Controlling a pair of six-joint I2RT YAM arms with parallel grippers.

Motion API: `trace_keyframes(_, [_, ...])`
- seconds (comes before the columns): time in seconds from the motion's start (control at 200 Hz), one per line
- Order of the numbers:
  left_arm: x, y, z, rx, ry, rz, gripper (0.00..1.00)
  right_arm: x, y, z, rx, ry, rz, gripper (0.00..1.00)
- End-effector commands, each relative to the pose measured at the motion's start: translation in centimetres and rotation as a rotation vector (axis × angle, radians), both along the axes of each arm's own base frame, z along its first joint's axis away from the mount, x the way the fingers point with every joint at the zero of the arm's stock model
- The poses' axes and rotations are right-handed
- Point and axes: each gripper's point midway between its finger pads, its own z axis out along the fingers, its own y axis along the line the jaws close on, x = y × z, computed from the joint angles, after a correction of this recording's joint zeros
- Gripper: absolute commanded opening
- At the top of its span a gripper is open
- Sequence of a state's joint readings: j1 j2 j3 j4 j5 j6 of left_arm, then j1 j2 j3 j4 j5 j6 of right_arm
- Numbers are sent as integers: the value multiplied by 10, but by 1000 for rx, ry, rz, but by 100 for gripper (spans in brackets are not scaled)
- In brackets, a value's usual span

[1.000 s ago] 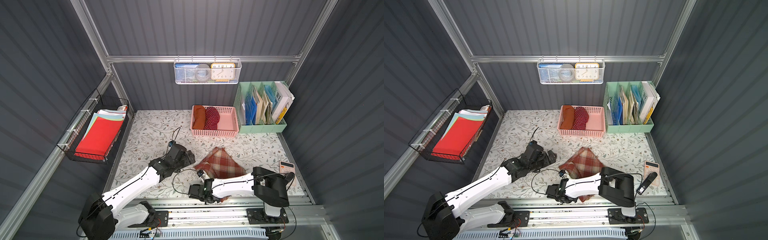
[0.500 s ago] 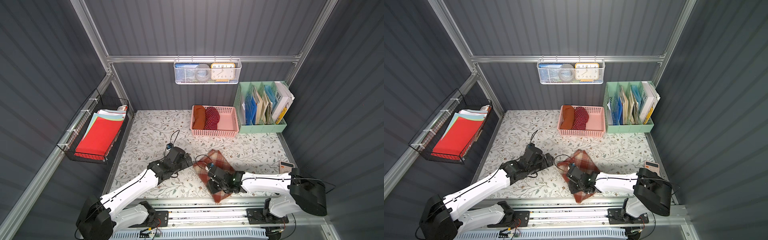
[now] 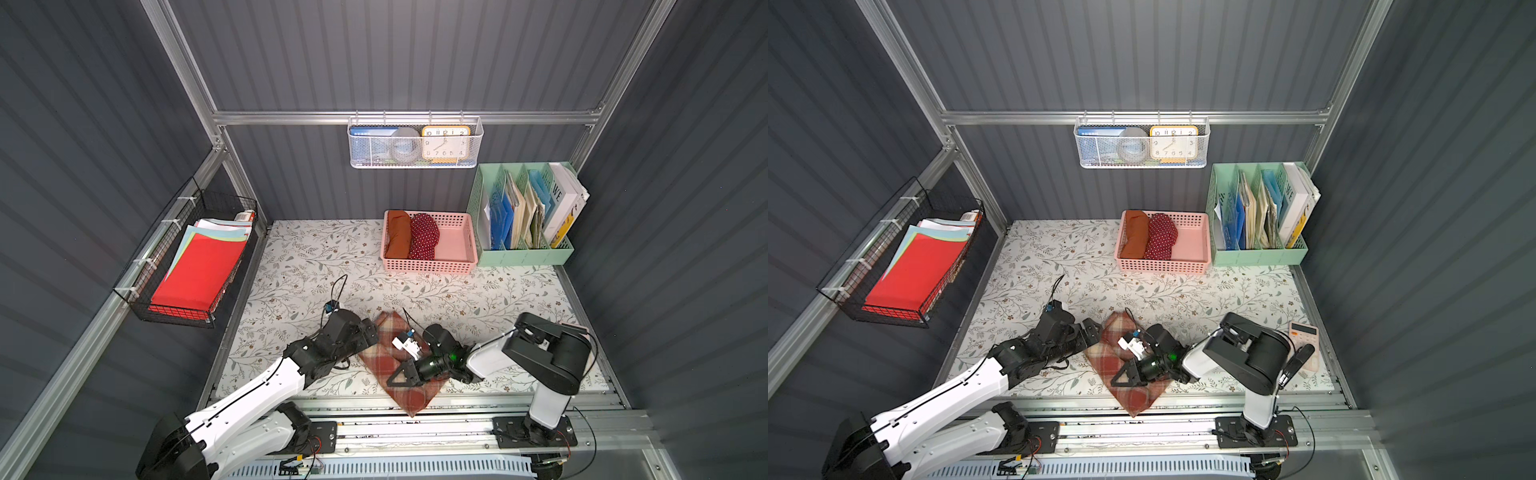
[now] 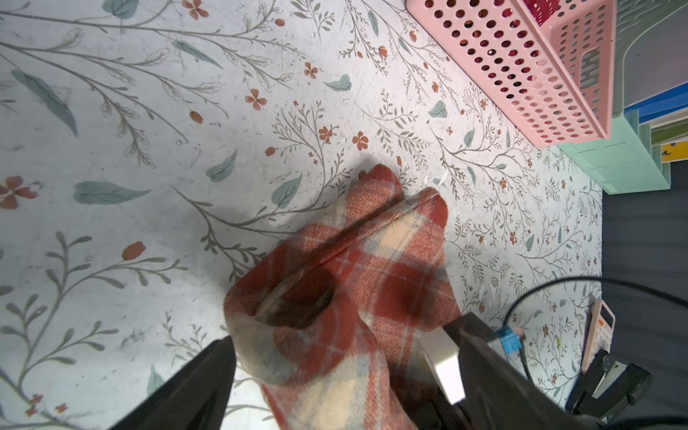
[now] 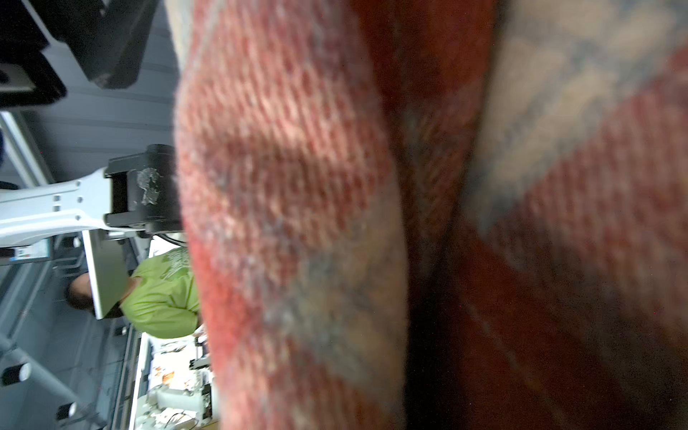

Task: Roll up the skirts
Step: Roll the skirt at the center of the board.

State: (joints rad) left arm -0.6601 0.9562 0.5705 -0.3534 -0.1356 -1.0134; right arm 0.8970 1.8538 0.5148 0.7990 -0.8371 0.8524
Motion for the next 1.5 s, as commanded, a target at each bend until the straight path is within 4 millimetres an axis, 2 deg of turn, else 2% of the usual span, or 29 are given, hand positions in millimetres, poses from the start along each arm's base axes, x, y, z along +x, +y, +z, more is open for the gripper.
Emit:
trace_keyframes(0.0, [-7, 4, -7, -16, 17, 5, 98, -3, -23, -50, -133, 143, -60, 8])
trace_keyframes(0.075, [-13, 5, -12, -29, 22, -3, 98, -2, -29, -59, -182, 151, -66, 9])
trace_keyframes(0.26, [-25, 5, -28, -83, 45, -2, 94, 1, -41, -66, -260, 140, -57, 13])
trace_keyframes(0.43, [-31, -10, -45, -117, 75, -16, 93, 7, -53, -71, -295, 165, -70, 12])
trace_keyframes(0.545, [-29, -28, -50, -141, 51, -33, 93, 4, -54, -78, -308, 191, -57, 12])
trace_keyframes(0.655, [-29, -37, -69, -86, 93, -42, 92, 2, -55, -82, -307, 216, -53, 12])
trace_keyframes(0.735, [-30, -35, -85, -48, 126, -28, 92, 1, -59, -85, -320, 237, -54, 11])
trace_keyframes(0.831, [-32, -23, -101, -20, 147, 27, 92, -1, -71, -92, -367, 249, -65, 11])
trace_keyframes(1.016, [-32, -12, -113, 31, 127, 39, 89, -1, -82, -101, -399, 296, -89, 11])
trace_keyframes(1.066, [-29, -13, -115, 36, 115, 38, 83, -1, -83, -103, -405, 307, -93, 11])
trace_keyframes(1.131, [-27, -19, -119, 23, 101, 6, 61, 0, -83, -104, -399, 311, -95, 12])
trace_keyframes(1.171, [-23, -24, -119, 15, 85, -9, 52, 0, -83, -105, -402, 320, -92, 13])
trace_keyframes(1.256, [-14, -30, -117, 38, 48, -29, 40, 0, -83, -106, -408, 320, -83, 15])
trace_keyframes(1.386, [1, -42, -110, 42, -16, -62, 0, 2, -86, -103, -451, 291, -59, 21])
trace_keyframes(1.491, [9, -35, -102, 100, -33, -32, 0, 9, -95, -98, -526, 233, -42, 36])
